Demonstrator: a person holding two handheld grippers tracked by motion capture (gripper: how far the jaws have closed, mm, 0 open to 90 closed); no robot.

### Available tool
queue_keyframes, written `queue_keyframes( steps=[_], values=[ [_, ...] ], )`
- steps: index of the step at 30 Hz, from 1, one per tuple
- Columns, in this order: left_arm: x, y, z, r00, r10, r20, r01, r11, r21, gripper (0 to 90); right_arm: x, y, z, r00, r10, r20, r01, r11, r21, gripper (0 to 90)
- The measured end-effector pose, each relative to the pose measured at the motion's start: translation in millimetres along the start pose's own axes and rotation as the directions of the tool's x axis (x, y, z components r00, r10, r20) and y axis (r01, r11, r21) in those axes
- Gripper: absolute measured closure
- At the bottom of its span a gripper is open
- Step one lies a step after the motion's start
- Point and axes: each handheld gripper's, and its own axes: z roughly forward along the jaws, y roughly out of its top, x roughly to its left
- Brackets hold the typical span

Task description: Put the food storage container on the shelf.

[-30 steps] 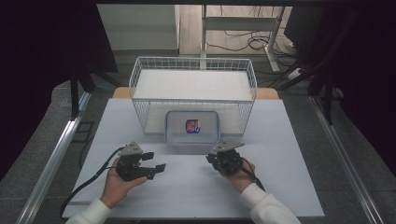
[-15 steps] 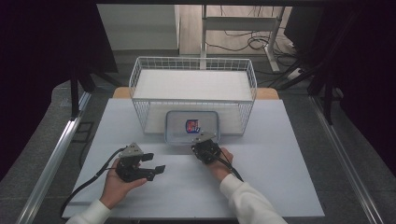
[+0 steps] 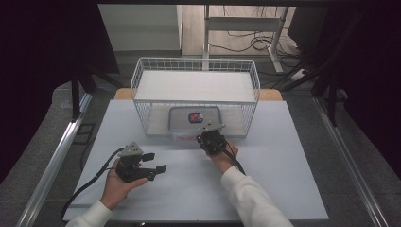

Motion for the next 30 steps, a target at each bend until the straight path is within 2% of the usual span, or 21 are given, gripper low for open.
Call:
queue_keyframes(
  steps=[13, 19, 27, 30],
  values=[
    [9.2, -3.5, 0.0, 0.9989, -0.047, -0.001, 0.047, 0.9989, -0.005, 27.7, -7.4, 13.6, 18.5, 0.9997, 0.025, -0.006, -0.025, 1.000, -0.008, 89.1],
    [8.6, -5.4, 0.6, 0.9991, -0.042, -0.010, 0.042, 0.9991, 0.003, 27.8, -16.8, 15.4, 26.5, 0.9983, 0.058, 0.001, -0.058, 0.998, -0.020, 89.0],
    [7.5, -6.8, -2.5, 0.9990, -0.041, -0.019, 0.040, 0.9992, -0.007, 27.8, -18.5, 13.7, 27.6, 0.9974, 0.072, -0.010, -0.072, 0.997, -0.017, 89.0],
    [7.5, -7.1, -3.0, 0.9991, -0.033, -0.026, 0.033, 0.9994, -0.004, 27.8, -16.3, 12.8, 18.7, 0.9982, 0.058, -0.014, -0.058, 0.998, -0.011, 89.0]
  ],
)
